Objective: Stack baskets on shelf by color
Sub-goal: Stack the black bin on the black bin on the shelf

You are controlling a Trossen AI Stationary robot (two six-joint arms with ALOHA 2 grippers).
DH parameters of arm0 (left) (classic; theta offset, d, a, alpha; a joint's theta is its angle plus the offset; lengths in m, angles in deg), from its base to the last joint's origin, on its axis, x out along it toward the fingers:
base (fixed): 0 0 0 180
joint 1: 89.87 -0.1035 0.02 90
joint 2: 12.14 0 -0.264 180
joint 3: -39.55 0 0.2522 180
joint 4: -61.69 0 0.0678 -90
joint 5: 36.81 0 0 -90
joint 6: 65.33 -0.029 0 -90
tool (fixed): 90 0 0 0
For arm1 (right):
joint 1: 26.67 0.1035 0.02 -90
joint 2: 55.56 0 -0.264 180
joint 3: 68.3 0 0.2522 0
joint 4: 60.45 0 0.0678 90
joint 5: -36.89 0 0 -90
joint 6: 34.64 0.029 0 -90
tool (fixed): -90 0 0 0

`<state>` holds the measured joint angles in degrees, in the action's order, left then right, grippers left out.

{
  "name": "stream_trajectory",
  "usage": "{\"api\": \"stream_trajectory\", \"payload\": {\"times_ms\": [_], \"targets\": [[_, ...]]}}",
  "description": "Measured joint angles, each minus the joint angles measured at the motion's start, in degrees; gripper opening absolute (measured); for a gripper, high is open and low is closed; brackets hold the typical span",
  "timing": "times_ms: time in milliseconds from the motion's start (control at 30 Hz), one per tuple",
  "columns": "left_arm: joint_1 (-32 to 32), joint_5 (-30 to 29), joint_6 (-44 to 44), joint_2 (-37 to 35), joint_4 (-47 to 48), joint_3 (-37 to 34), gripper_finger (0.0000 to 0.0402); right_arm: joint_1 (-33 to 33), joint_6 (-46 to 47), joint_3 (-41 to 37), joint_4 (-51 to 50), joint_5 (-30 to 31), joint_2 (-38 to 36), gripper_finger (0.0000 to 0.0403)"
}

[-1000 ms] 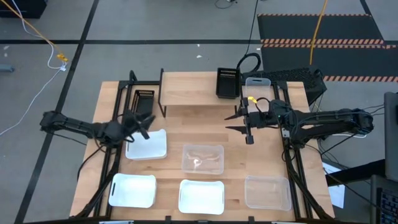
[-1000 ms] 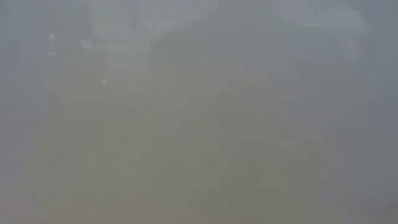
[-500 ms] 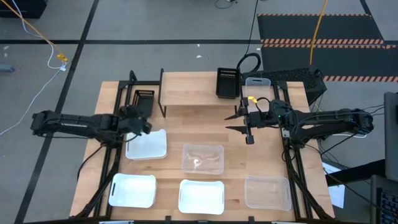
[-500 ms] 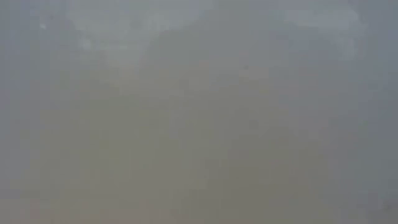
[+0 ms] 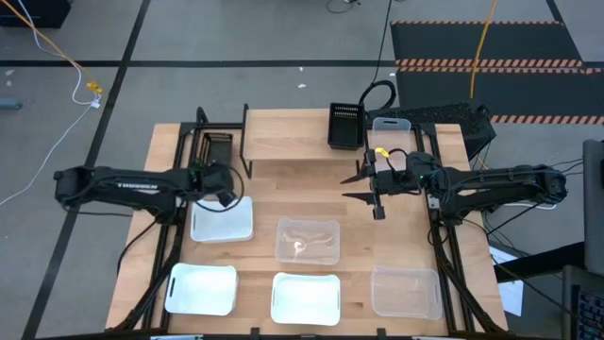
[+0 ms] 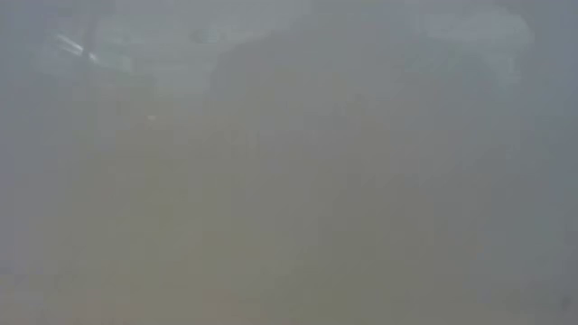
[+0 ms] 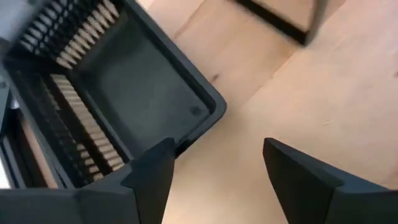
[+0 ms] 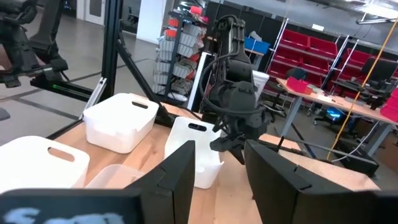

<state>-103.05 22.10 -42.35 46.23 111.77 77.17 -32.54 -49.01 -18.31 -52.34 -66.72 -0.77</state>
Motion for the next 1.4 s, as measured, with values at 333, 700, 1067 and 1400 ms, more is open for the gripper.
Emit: {"api": "stream_trajectory", "payload": {"times_ms": [333,700,1067,1400], "targets": [[-7.3,3.1,-0.4,2.5,-0.7,0.0,0.0157,0.0,0.2,0.0,-0.3,0.0,0.0,0.0131],[-8.3,7.0,-1.3,1.2,-1.8,0.3,0.0008,0.0,0.9,0.0,-0.3,0.0,0.0,0.0131],[-6.2,8.3,-1.8,-4.2,8.9,13.2,0.0009,0.0,0.8,0.0,-0.5,0.0,0.0,0.0131],[-8.3,9.0,-8.9,-1.0,5.9,9.7,0.0153,0.0,0.2,0.0,-1.7,0.0,0.0,0.0131]]}}
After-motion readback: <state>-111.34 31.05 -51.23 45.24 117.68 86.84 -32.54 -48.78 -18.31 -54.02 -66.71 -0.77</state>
